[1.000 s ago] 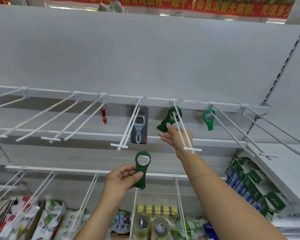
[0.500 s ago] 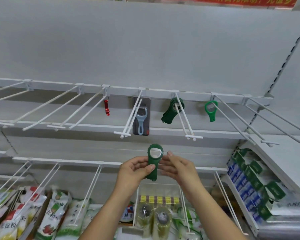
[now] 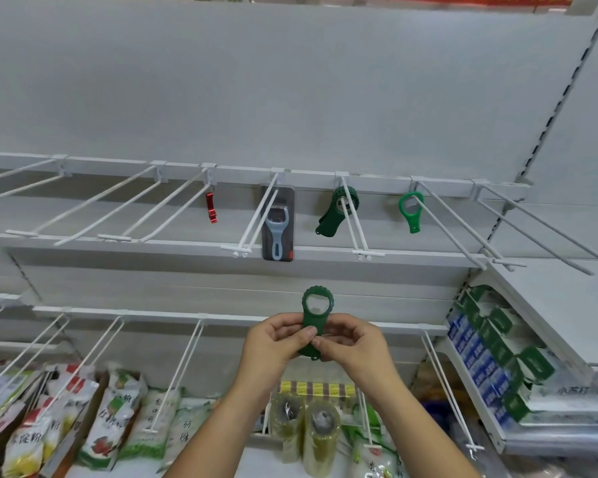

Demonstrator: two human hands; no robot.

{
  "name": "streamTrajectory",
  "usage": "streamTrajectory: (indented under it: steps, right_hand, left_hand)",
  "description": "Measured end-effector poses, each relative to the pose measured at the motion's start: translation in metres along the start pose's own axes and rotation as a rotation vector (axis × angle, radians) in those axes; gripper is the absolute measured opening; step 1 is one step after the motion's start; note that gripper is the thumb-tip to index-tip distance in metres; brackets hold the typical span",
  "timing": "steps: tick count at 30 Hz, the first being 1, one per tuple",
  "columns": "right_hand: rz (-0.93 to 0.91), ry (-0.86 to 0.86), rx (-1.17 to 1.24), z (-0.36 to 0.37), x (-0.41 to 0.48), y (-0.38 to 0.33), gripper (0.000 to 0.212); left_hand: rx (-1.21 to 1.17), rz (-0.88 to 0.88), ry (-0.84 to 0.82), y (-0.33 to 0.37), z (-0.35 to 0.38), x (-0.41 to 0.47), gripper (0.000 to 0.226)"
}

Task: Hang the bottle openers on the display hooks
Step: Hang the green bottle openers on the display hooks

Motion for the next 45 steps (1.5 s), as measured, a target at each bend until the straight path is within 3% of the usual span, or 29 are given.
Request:
streamTrajectory:
  steps: [11, 31, 45]
  right_hand:
    - [0.089, 0.068, 0.089, -0.017, -0.007, -0.001, 0.014]
    - [-0.121, 0.109, 0.109, -0.036, -0.031, -0.063, 0.018]
    - [-0.024, 0.224, 0.188, -0.033, -0.010, -0.055, 0.021]
  left_hand:
    - [0.078, 0.059, 0.009, 0.002, 0.006, -0.008, 0.027]
    - [0.125, 0.037, 0.050, -0.010, -0.014, -0.004, 0.024]
    - [0.109, 0.029, 0.045, -0.014, -0.027, -0.004, 0.027]
Point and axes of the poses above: each hand's wrist, its own x-axis towards the middle knuckle, its own z-axis out of the palm, y = z × x, the point moved 5 cm from there along x, towards the middle knuckle
